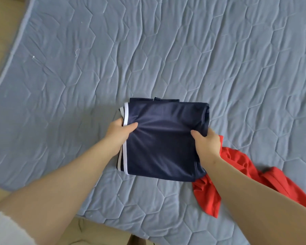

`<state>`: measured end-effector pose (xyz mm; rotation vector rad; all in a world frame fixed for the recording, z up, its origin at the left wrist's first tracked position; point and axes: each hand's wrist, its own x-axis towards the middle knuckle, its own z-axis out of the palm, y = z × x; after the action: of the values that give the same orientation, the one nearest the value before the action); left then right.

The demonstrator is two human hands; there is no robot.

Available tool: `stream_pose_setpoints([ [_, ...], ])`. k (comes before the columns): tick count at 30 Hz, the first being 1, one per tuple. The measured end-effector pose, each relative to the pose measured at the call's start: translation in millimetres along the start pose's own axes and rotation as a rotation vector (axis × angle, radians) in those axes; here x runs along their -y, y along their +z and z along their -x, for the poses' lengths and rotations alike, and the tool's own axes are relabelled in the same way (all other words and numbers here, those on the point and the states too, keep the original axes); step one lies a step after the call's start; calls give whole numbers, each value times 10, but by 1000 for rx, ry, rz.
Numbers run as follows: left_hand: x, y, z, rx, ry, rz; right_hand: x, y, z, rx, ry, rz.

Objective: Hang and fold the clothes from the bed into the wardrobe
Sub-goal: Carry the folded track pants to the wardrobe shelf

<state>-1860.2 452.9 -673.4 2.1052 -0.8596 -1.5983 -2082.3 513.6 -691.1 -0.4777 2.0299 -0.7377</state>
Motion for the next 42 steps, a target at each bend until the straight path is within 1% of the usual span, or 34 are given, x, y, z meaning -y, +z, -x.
stream_pose_setpoints([
  [2, -92, -4, -49, 30, 150, -31, 61, -10, -37, -62, -51, -65],
  [4, -83, 13, -118, 32, 217, -157, 96, 6, -120, -22, -29, -27],
  [5, -28, 20, -164, 14, 212, -233, 91, 27, -159, 27, 15, 40],
  [6, 41, 29, -200, -11, 166, -308, 79, 50, -188, 68, 73, 102],
  [9, 271, 54, -265, -32, -37, -440, 22, 112, -233, 113, 178, 94],
  [11, 359, 70, -281, -26, -93, -380, -26, 139, -250, 110, 167, 106],
  [13, 410, 82, -266, 24, -167, -187, -65, 149, -252, 135, 168, 113],
  [15, 462, 85, -220, 125, -229, -22, -102, 165, -232, 240, 202, 46],
  [17, 518, 69, -182, 209, -238, 49, -116, 169, -193, 360, 240, -40],
  [19, 559, 29, -143, 257, -221, 74, -104, 163, -159, 418, 223, -62],
  [21, 587, -26, -108, 305, -215, 59, -96, 166, -121, 414, 224, -29],
  [24, 597, -102, -56, 347, -247, 14, -129, 192, -64, 368, 294, 68],
  [25, 584, -123, -29, 327, -255, -33, -150, 202, -48, 350, 325, 100],
  [27, 587, -159, -16, 226, -252, -141, -177, 212, -11, 322, 359, 154],
  [28, 593, -177, -25, 179, -255, -156, -184, 215, 0, 311, 369, 147],
  [29, 584, -202, -32, 185, -273, -131, -189, 222, 5, 299, 395, 100],
  [32, 584, -248, -41, 420, -340, 102, -191, 243, 15, 284, 581, -111],
  [33, 613, -248, -39, 470, -322, 146, -196, 248, 22, 294, 627, -176],
  [34, 654, -243, -44, 484, -285, 143, -211, 255, 30, 319, 658, -226],
  [36, 735, -210, -36, 414, -225, 62, -253, 252, 72, 419, 642, -256],
  [38, 773, -178, -24, 332, -222, 11, -305, 239, 135, 515, 586, -207],
  [40, 787, -167, -6, 286, -239, -4, -354, 232, 211, 536, 545, -160],
  [42, 805, -185, 38, 248, -230, -46, -357, 217, 290, 510, 557, -153],
])
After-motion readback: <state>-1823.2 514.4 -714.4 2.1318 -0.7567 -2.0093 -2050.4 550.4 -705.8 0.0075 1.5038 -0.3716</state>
